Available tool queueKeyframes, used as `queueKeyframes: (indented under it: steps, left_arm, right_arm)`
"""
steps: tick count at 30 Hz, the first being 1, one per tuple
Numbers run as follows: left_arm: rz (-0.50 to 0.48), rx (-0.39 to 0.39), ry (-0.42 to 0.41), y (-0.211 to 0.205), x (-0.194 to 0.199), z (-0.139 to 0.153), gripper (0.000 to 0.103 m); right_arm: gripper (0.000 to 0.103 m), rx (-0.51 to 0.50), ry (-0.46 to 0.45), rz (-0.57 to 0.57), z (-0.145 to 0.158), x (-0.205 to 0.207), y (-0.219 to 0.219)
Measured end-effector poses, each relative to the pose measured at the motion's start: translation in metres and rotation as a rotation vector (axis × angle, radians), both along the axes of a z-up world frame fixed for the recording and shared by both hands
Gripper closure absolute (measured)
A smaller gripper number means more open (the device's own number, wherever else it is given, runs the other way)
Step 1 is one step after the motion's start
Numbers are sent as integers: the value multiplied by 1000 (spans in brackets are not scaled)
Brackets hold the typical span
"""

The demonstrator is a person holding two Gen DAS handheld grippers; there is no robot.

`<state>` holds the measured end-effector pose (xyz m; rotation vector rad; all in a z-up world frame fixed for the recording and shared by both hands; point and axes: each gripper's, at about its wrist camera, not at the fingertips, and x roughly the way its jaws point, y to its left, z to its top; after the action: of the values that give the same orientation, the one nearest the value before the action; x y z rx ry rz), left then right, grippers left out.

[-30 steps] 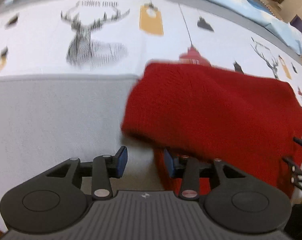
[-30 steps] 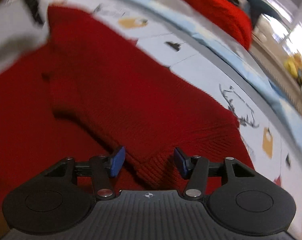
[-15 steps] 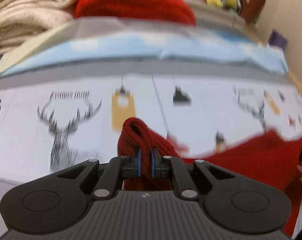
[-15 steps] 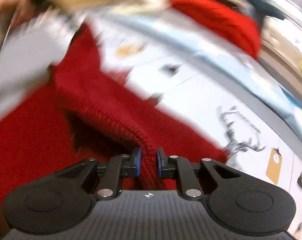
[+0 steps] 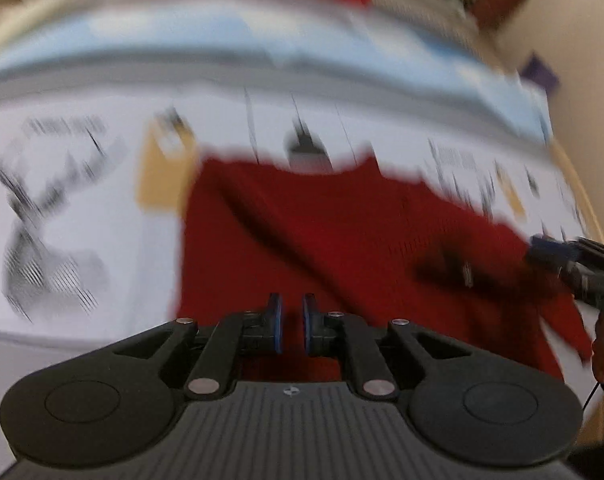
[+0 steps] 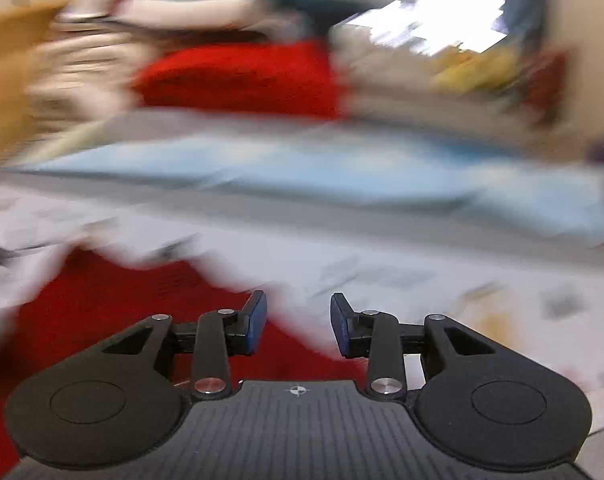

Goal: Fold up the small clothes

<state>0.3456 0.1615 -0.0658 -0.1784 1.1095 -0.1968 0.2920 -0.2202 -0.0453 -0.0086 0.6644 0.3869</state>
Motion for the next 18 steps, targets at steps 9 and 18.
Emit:
queueKeyframes:
  steps: [9,18]
  left_arm:
    - [-167,-23,70,-55,-18,-20,70]
    - [-79,22,0,-66,-17,2,65]
  right_arm:
    - [48,-318,251,619,-63,-79,100]
    - [93,-496,151,624,-75,-96,116]
